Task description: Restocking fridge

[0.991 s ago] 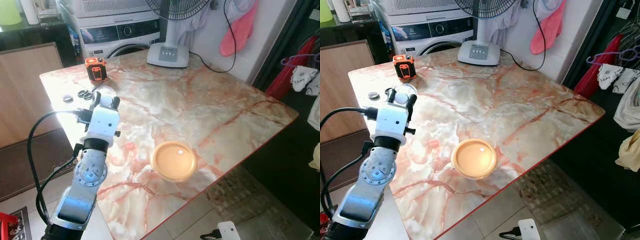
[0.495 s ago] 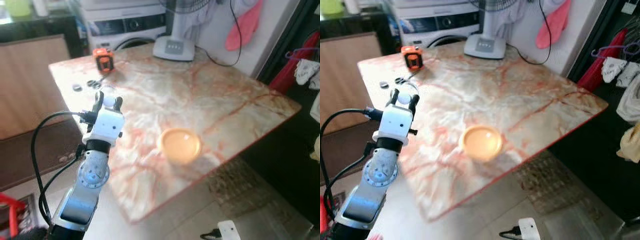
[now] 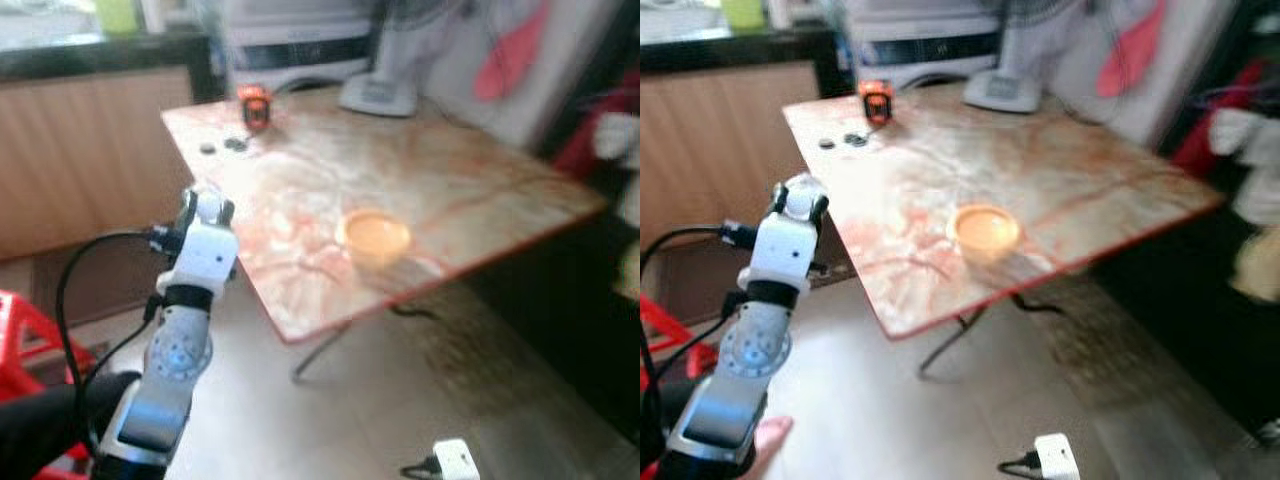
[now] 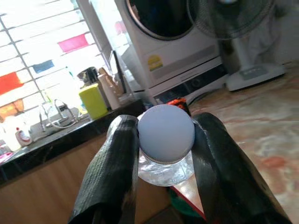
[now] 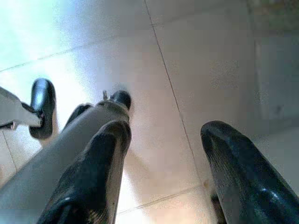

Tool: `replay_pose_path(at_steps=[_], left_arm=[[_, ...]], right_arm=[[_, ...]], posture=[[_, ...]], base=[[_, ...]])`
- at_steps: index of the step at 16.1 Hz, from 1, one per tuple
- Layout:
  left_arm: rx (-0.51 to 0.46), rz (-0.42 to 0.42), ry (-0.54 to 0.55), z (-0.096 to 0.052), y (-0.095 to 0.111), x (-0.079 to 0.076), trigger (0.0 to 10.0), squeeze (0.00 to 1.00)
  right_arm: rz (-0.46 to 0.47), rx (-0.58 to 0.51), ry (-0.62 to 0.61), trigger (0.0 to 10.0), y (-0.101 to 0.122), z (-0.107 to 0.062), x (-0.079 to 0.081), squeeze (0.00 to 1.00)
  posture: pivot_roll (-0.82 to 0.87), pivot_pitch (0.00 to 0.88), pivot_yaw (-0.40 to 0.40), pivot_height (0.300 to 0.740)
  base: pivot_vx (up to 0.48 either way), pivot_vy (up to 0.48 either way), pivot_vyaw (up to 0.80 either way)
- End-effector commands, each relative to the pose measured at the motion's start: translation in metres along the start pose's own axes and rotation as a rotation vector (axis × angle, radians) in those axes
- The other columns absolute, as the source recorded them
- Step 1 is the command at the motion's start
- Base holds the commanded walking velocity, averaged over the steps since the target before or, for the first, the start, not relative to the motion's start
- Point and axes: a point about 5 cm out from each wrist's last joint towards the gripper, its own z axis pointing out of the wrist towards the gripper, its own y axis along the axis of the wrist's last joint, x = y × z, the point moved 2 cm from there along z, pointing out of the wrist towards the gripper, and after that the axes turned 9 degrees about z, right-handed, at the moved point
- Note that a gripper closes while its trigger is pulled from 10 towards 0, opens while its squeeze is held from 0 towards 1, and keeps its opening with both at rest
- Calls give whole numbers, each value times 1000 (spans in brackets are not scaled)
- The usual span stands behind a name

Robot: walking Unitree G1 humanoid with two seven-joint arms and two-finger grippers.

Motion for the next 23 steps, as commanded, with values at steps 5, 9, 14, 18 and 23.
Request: replay_pose_path(at_steps=[5, 9, 14, 18, 23], left_arm=[[133, 22, 12, -22, -31, 5, 10000, 0], [427, -35, -154, -63, -102, -24, 10000, 0], [778, -192, -174, -106, -171, -47, 10000, 0], [994, -208, -244, -141, -206, -64, 10000, 0], [1242, -154, -313, -190, -227, -66, 10000, 0]], right_arm=[[16, 7, -19, 10000, -1, -1, -5, 0], [24, 7, -24, 10000, 0, -1, -5, 0], [50, -6, -31, 10000, 4, 0, -3, 0], [59, -18, -33, 10000, 7, 1, -1, 0], [85, -33, -33, 10000, 6, 1, 0, 0]], posture=[[23, 0, -86, 740], [-5, 0, -73, 740], [-30, 0, -59, 740], [-45, 0, -57, 740], [-74, 0, -44, 740]], base=[[-272, 0, 0], [0, 0, 0], [0, 0, 0], [0, 0, 0], [0, 0, 0]])
